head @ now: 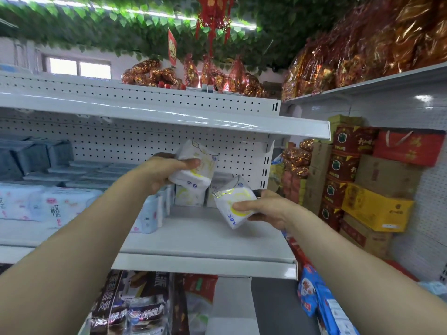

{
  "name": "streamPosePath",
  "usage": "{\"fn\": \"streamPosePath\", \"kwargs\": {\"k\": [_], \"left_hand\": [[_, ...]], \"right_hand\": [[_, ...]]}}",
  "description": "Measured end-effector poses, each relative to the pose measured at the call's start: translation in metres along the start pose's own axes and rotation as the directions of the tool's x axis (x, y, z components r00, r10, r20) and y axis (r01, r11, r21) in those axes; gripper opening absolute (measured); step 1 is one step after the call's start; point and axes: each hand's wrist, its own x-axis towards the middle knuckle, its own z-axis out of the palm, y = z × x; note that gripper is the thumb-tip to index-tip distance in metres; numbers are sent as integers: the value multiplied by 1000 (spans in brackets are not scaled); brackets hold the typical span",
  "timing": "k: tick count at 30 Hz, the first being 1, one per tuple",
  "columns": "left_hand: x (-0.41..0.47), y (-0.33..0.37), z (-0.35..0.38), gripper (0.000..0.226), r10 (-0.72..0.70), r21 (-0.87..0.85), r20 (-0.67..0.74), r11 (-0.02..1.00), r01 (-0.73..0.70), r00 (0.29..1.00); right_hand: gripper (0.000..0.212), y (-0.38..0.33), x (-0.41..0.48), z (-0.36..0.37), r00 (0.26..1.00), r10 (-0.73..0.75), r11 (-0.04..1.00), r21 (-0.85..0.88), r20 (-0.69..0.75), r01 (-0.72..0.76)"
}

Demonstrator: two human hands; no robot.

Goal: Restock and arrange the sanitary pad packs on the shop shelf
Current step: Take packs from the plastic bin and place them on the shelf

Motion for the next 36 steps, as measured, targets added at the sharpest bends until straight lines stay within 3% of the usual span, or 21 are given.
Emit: {"fn": "streamPosePath", "kwargs": {"k": [4, 6, 9, 12, 16, 20, 24, 26, 36], "left_hand": [[30, 15, -12, 75, -52, 374, 83, 927, 17, 995], [39, 17, -15, 82, -86, 569, 120, 822, 2, 989], [39, 12, -10, 77, -157, 680, 216, 732, -33, 964], [41, 3, -5, 73, -186, 740, 246, 670, -61, 951], [49, -3, -2, 92, -194, 794, 240, 602, -78, 951], [52, -2, -2, 59, -162, 836, 256, 532, -134, 953], [52, 2, -7, 55, -170, 865, 272, 475, -163, 947], [51, 3, -9, 55, -167, 863, 274, 477, -166, 947], [53, -2, -12, 58, -173, 839, 312, 511, -185, 934]], "right_hand": [[47, -7, -3, -5, 999, -50, 992, -117, -21, 47], [46, -9, -1, -10, 998, -58, 981, -186, -31, 52], [51, -12, 4, -15, 999, -51, 952, -301, -13, 45], [55, -13, 7, -20, 1000, -21, 948, -319, 4, 21], [59, -13, 11, -22, 1000, 15, 944, -331, 27, -6], [79, -9, 11, -17, 999, 34, 991, -129, 14, -32], [57, -6, 9, -15, 1000, -14, 999, 38, -8, 15], [48, -4, 10, -15, 999, -38, 996, 79, -16, 39], [59, 12, 10, -11, 985, -22, 968, 242, -170, 63]]}}
